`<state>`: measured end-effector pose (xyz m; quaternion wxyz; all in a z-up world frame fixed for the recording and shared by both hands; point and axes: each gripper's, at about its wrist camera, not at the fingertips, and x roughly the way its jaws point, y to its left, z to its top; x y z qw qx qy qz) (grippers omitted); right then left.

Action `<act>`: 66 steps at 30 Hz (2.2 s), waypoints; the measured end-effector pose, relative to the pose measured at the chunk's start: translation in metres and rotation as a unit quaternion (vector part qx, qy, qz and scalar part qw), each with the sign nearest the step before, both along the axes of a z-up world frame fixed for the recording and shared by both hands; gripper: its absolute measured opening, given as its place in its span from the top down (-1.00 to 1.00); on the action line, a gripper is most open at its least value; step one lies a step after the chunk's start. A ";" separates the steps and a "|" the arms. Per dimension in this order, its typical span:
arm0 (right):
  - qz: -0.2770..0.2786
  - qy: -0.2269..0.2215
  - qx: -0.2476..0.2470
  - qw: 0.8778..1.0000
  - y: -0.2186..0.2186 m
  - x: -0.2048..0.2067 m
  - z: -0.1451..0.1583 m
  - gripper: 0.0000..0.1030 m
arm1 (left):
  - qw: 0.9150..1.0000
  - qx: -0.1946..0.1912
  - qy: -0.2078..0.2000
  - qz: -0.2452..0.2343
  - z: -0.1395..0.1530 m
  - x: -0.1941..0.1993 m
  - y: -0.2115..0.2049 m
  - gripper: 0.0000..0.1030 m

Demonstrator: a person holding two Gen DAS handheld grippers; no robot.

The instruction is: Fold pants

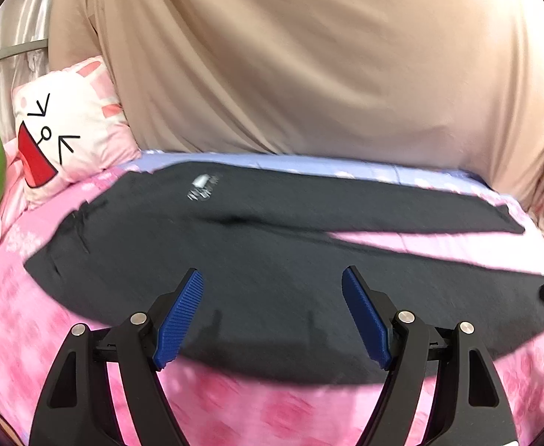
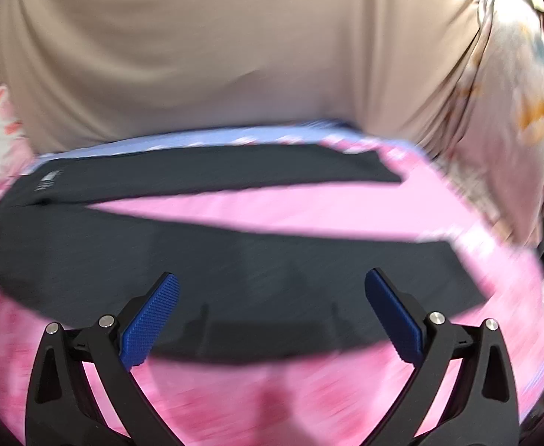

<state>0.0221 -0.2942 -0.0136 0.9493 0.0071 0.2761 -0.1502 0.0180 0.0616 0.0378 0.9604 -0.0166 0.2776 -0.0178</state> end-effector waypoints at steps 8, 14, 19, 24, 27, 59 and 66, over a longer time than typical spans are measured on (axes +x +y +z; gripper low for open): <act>0.014 0.060 0.049 0.997 -0.153 0.126 0.008 -0.49 | 0.995 0.051 -0.013 0.081 0.041 0.103 0.069 -0.45; 0.003 0.089 0.071 0.993 -0.208 0.211 -0.006 -0.52 | 0.989 0.039 0.064 0.126 0.026 0.224 0.139 -0.45; 0.014 0.112 0.091 0.989 -0.230 0.260 -0.019 -0.70 | 0.979 0.011 0.122 0.165 0.003 0.311 0.195 -0.45; 0.014 0.132 0.086 0.987 -0.231 0.288 -0.030 -0.82 | 0.965 -0.020 0.164 0.204 -0.028 0.358 0.229 -0.46; 0.012 0.130 0.092 0.987 -0.232 0.289 -0.029 -0.80 | 0.944 -0.050 0.226 0.233 -0.061 0.380 0.249 -0.46; 0.028 0.048 0.092 0.994 -0.182 -0.003 -0.013 0.54 | 0.971 -0.019 0.144 0.188 0.002 0.052 0.271 0.73; -0.015 -0.017 0.133 0.991 -0.177 -0.082 0.006 -0.24 | 0.963 -0.148 0.144 0.175 -0.013 0.006 0.284 -0.02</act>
